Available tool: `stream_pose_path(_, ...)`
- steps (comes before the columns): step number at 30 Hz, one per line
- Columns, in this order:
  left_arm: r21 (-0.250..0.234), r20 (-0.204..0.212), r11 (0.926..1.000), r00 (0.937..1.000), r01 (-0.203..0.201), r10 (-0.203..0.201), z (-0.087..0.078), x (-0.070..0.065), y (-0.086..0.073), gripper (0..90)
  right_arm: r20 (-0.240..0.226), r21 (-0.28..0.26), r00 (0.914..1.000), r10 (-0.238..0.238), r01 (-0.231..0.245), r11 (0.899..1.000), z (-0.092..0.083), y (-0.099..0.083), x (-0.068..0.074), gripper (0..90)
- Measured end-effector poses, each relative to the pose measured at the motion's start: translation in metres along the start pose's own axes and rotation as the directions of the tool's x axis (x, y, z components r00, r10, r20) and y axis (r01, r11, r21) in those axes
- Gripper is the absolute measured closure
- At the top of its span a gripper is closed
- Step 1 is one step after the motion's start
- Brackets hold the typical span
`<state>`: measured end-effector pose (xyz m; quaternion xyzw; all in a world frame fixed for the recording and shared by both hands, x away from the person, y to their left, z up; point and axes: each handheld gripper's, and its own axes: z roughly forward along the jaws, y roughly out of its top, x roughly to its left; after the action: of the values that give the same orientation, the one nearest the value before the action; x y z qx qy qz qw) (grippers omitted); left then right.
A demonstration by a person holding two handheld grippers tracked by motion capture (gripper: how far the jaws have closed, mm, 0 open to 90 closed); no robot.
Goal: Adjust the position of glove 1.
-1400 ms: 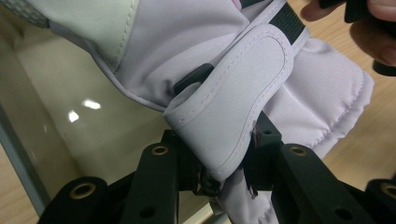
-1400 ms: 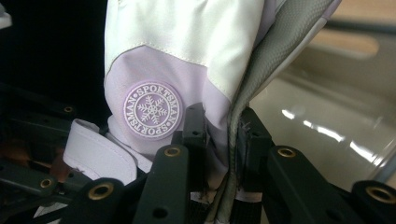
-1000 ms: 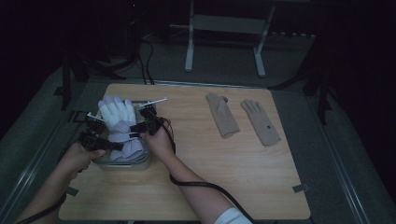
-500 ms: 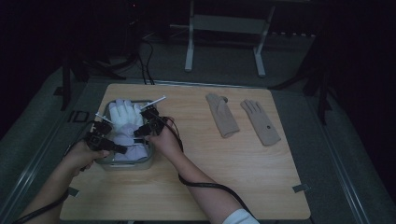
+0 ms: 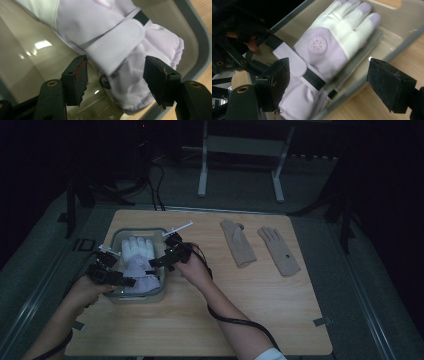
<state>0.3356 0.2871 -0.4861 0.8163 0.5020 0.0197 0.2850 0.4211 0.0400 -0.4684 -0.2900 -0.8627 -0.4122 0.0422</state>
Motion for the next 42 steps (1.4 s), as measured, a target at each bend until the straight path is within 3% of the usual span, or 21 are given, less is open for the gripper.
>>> stream_pose_path(4, -0.048, -0.038, 0.9988, 0.9992, -0.011, 0.009, -0.009, -0.008, -0.006, 38.3, -0.018, 0.003, 0.9998, 0.001, -0.001, 1.000, -0.013, -0.006, -0.005, 18.3)
stream_pose_path(6, -0.076, -0.045, 0.9969, 0.9988, -0.021, 0.018, -0.013, -0.014, -0.008, 39.3, -0.003, -0.007, 0.9997, -0.026, 0.026, 1.000, -0.021, -0.008, -0.006, 17.3)
stream_pose_path(9, -0.138, -0.029, 0.9894, 0.9987, -0.045, 0.041, -0.019, -0.029, -0.010, 41.3, 0.010, -0.016, 0.9990, -0.044, 0.044, 0.999, -0.037, -0.015, -0.010, 15.9)
stream_pose_path(14, -0.163, -0.023, 0.9833, 0.9966, -0.082, 0.080, -0.017, -0.047, -0.006, 41.5, 0.016, -0.025, 0.9985, -0.053, 0.053, 0.998, -0.051, -0.024, -0.017, 15.9)
stream_pose_path(16, -0.199, 0.003, 0.9752, 0.9951, -0.096, 0.099, -0.014, -0.061, 0.000, 41.5, 0.009, -0.032, 0.9990, -0.044, 0.045, 0.998, -0.061, -0.031, -0.022, 15.9)
stream_pose_path(20, -0.229, 0.042, 0.9676, 0.9922, -0.105, 0.118, -0.009, -0.076, 0.006, 43.0, 0.026, -0.035, 0.9988, -0.043, 0.044, 0.998, -0.072, -0.039, -0.030, 15.9)
stream_pose_path(22, -0.248, 0.059, 0.9590, 0.9860, -0.137, 0.156, -0.003, -0.091, 0.014, 43.0, 0.043, -0.041, 0.9981, -0.044, 0.046, 0.998, -0.083, -0.048, -0.036, 15.9)
stream_pose_path(23, -0.248, 0.059, 0.9590, 0.9860, -0.137, 0.156, -0.003, -0.091, 0.014, 43.2, 0.043, -0.041, 0.9981, -0.044, 0.046, 0.998, -0.083, -0.048, -0.036, 15.9)
stream_pose_path(28, -0.268, 0.107, 0.9486, 0.9732, -0.169, 0.204, 0.010, -0.118, 0.024, 43.6, 0.069, -0.057, 0.9969, -0.038, 0.042, 0.998, -0.107, -0.067, -0.050, 15.8)
stream_pose_path(29, -0.297, 0.116, 0.9387, 0.9692, -0.175, 0.217, 0.015, -0.131, 0.025, 44.0, 0.077, -0.063, 0.9963, -0.038, 0.043, 0.997, -0.111, -0.070, -0.052, 15.8)
stream_pose_path(30, -0.297, 0.116, 0.9387, 0.9692, -0.175, 0.217, 0.015, -0.131, 0.025, 45.0, 0.077, -0.063, 0.9963, -0.038, 0.043, 0.997, -0.111, -0.070, -0.052, 15.8)
stream_pose_path(34, -0.337, 0.149, 0.9266, 0.9622, -0.167, 0.228, 0.028, -0.152, 0.025, 45.1, 0.096, -0.067, 0.9947, -0.035, 0.042, 0.997, -0.126, -0.083, -0.061, 15.7)
stream_pose_path(38, -0.341, 0.156, 0.9207, 0.9543, -0.190, 0.255, 0.042, -0.167, 0.024, 45.1, 0.120, -0.070, 0.9926, -0.019, 0.028, 0.997, -0.144, -0.097, -0.071, 15.6)
stream_pose_path(40, -0.333, 0.165, 0.9221, 0.9506, -0.198, 0.263, 0.050, -0.171, 0.023, 45.1, 0.123, -0.067, 0.9923, -0.016, 0.024, 0.997, -0.146, -0.100, -0.074, 15.7)
stream_pose_path(42, -0.328, 0.154, 0.9229, 0.9527, -0.201, 0.262, 0.058, -0.173, 0.021, 45.1, 0.135, -0.061, 0.9908, 0.001, 0.007, 0.998, -0.152, -0.107, -0.079, 15.7)
